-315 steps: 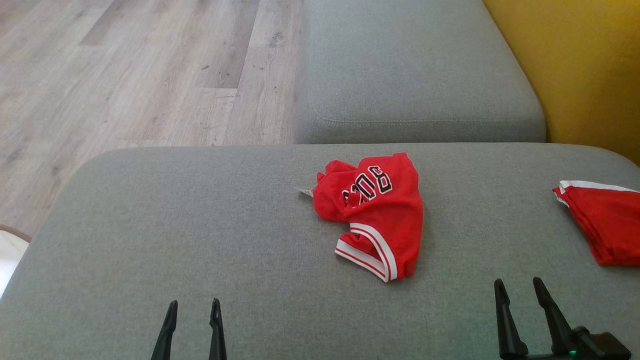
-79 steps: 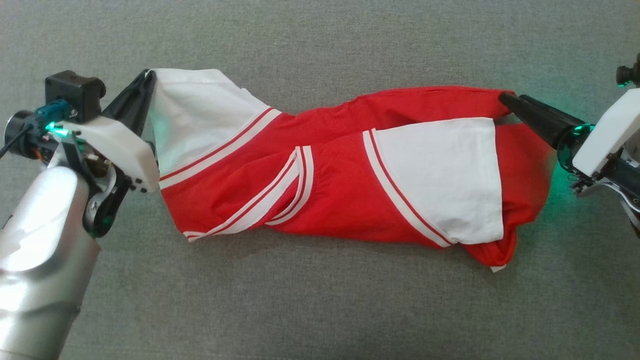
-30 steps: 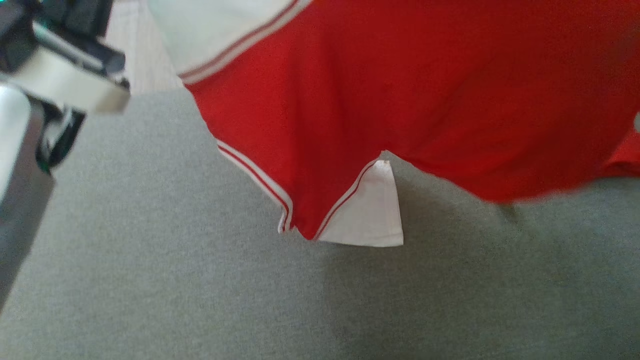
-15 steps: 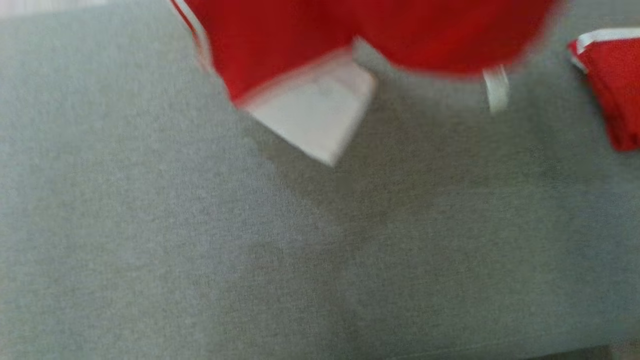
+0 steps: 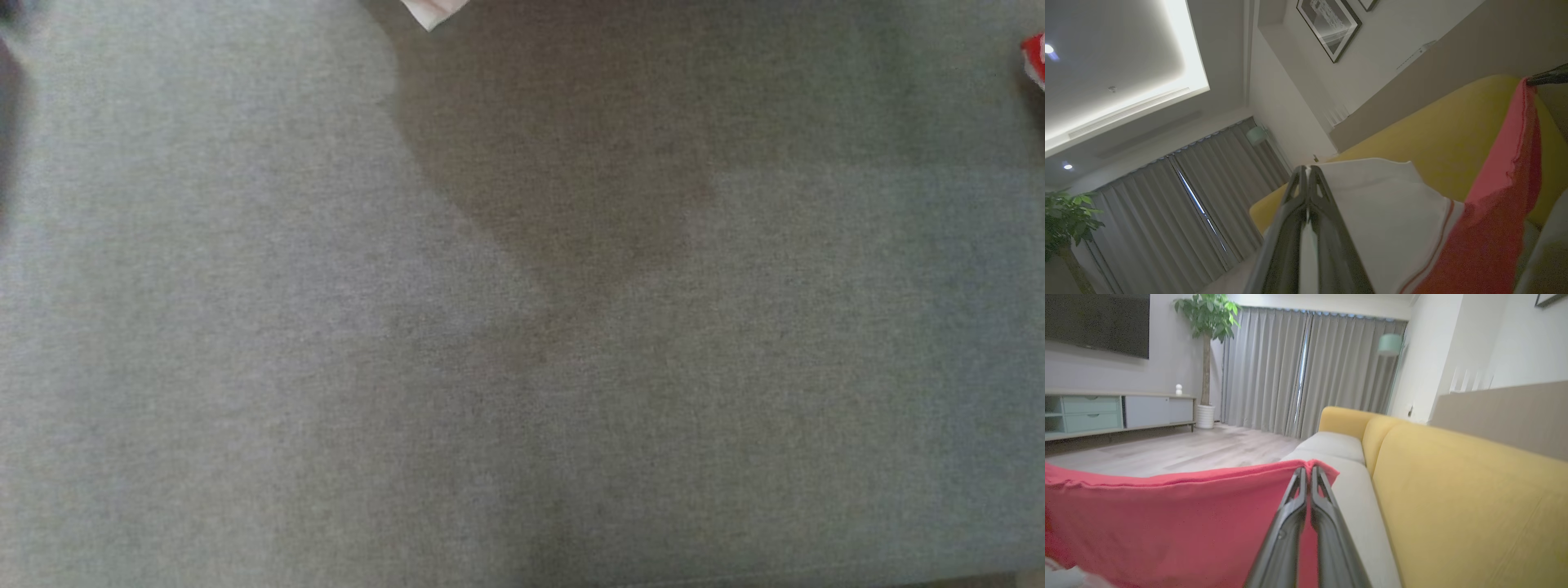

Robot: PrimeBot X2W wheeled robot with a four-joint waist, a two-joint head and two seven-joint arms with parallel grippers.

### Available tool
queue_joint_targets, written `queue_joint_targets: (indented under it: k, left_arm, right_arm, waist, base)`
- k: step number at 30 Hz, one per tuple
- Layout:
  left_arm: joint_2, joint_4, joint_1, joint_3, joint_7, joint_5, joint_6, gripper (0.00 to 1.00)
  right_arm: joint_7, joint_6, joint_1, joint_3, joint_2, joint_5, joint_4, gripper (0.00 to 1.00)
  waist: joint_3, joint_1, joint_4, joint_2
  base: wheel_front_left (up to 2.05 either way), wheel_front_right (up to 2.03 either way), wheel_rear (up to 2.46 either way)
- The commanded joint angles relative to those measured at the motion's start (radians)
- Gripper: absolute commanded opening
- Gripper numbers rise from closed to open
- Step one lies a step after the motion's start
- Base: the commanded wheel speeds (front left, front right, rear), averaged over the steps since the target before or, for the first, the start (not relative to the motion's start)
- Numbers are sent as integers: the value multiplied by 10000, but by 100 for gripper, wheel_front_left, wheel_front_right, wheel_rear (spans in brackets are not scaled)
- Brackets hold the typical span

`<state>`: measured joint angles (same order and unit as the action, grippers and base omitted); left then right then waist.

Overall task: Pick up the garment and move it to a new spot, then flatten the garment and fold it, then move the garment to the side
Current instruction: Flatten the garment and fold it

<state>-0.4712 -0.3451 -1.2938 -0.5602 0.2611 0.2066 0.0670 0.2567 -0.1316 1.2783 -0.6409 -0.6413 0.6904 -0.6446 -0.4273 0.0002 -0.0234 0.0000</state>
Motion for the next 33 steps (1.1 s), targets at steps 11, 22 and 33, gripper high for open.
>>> queue_joint_targets:
  k: [11, 22, 33]
  left_arm:
    - [-848, 2371, 6631, 1187, 6, 1036, 152, 0]
    - [-195, 2658, 11326, 1131, 6, 1318, 67, 0]
    - [375, 2809, 13706, 1228, 7, 1287, 164, 0]
  right_arm:
    - [50, 9, -5941, 2142, -719, -184, 1667, 0]
    - [50, 9, -11313, 4526, -63, -1197, 3046, 0]
    - [-603, 9, -14869, 6635, 1393, -2578, 5091, 0]
  waist:
    - [1700, -2, 26, 0]
    - [3119, -2, 12, 0]
    - [3683, -2, -122, 0]
  base:
    - [0, 0, 0]
    - [0, 0, 0]
    - [0, 0, 0]
